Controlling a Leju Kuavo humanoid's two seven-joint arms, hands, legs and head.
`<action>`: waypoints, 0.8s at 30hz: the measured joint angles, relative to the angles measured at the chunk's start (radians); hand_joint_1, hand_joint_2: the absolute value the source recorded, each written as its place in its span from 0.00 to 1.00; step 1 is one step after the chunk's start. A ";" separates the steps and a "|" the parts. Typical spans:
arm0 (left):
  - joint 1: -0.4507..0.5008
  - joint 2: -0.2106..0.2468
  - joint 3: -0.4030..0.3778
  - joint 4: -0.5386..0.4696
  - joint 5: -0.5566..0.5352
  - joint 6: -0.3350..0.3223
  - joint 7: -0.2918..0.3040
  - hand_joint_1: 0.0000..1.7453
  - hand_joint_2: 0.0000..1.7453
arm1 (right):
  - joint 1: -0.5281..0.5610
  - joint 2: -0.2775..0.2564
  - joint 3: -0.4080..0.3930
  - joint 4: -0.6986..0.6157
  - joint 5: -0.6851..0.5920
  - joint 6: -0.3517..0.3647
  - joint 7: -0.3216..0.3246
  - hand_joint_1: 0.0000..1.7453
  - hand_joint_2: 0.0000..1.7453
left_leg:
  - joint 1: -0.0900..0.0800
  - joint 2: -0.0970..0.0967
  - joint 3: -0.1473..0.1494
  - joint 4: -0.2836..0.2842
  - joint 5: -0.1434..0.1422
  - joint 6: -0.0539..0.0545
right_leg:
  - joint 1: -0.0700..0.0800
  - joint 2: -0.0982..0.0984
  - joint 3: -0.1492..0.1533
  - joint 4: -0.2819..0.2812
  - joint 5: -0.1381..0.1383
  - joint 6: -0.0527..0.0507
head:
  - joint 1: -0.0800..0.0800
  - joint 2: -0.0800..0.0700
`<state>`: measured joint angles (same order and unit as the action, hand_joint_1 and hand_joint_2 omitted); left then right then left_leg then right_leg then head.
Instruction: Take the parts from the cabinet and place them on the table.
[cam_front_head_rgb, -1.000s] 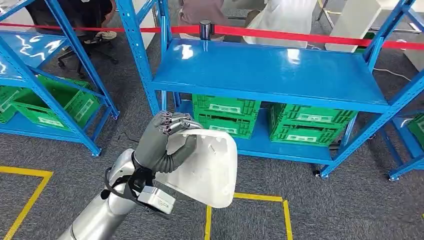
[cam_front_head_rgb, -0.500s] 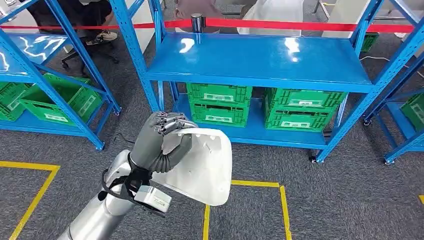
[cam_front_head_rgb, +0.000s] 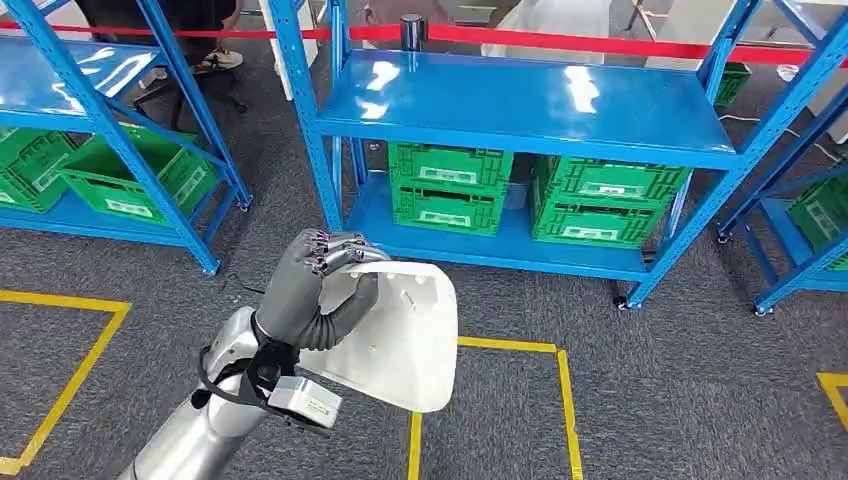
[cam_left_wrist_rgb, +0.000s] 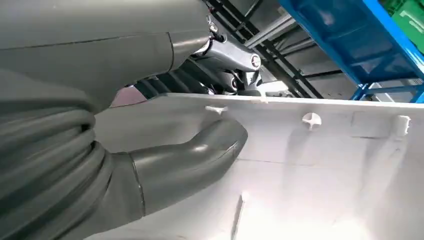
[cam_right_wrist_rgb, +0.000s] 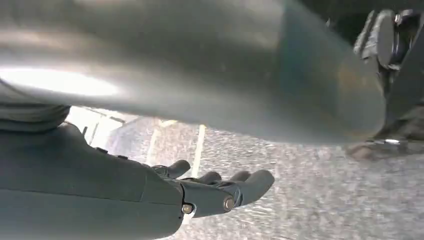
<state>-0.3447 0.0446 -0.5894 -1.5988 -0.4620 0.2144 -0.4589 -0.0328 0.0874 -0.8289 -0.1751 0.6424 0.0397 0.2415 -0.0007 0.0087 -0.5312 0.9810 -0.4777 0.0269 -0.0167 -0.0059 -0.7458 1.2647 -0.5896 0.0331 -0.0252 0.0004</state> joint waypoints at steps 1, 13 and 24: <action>0.002 0.000 0.001 0.001 0.000 0.000 0.000 1.00 1.00 | 0.000 0.000 0.000 0.000 0.000 0.000 0.000 0.00 0.00 | 0.000 0.001 -0.018 0.003 0.012 -0.001 | 0.000 0.000 -0.003 0.050 0.001 0.002 | 0.000 0.000; 0.010 0.004 0.022 0.004 -0.006 0.006 -0.002 1.00 1.00 | -0.002 0.002 0.000 0.000 0.001 0.001 -0.002 0.00 0.00 | 0.009 -0.004 -0.153 0.131 -0.032 -0.068 | 0.003 -0.003 0.199 -0.251 0.089 -0.062 | -0.014 0.000; -0.008 0.010 0.026 0.014 -0.006 0.007 -0.003 1.00 1.00 | -0.004 0.008 0.000 0.000 0.001 0.005 -0.002 0.00 0.00 | -0.022 -0.006 0.075 -0.003 -0.081 -0.023 | 0.009 -0.009 0.081 -0.250 0.209 -0.040 | -0.028 0.000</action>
<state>-0.3526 0.0542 -0.5634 -1.5847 -0.4685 0.2216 -0.4616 -0.0367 0.0954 -0.8289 -0.1751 0.6435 0.0443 0.2396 -0.0223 0.0032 -0.4557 0.9776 -0.5584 0.0041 -0.0072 -0.0145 -0.6644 1.0145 -0.3809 -0.0071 -0.0534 0.0004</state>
